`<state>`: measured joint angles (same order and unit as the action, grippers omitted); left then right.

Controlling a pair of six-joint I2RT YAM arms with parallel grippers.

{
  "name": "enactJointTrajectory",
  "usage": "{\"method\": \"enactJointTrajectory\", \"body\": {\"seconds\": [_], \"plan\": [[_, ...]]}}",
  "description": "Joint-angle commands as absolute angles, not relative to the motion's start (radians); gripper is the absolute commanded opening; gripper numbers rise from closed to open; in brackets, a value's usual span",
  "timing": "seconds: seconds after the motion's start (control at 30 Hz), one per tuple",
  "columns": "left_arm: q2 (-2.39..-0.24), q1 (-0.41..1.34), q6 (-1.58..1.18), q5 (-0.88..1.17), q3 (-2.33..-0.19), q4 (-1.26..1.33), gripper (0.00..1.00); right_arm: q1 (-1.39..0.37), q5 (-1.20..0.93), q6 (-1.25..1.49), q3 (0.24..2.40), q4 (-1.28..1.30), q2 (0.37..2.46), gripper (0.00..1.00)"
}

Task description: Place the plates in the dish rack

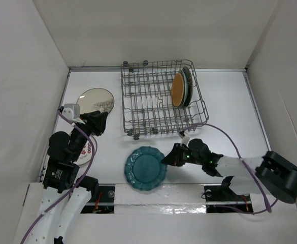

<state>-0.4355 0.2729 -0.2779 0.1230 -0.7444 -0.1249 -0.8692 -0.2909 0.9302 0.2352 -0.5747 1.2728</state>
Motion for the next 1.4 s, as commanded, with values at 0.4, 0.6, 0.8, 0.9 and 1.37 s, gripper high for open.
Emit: {"method": "enactJointTrajectory", "body": {"seconds": [0.4,0.6,0.8,0.9,1.37], "plan": [[-0.426,0.268,-0.271,0.12,-0.761,-0.089,0.35,-0.858,-0.143,0.77,0.653,-0.267,0.805,0.0],[-0.42,0.268,-0.272,0.124,-0.759,-0.091,0.35,-0.698,-0.114,0.727,0.817,-0.311,0.905,0.0],[-0.414,0.268,-0.273,0.135,-0.758,-0.089,0.35,-0.559,-0.032,0.626,1.026,-0.321,1.106,0.0],[-0.41,0.268,-0.273,0.138,-0.758,-0.087,0.35,-0.545,0.137,0.525,1.15,-0.293,1.214,0.0],[-0.408,0.268,-0.27,0.147,-0.756,-0.086,0.35,-0.526,0.523,0.097,1.54,-0.133,1.597,0.0]]}}
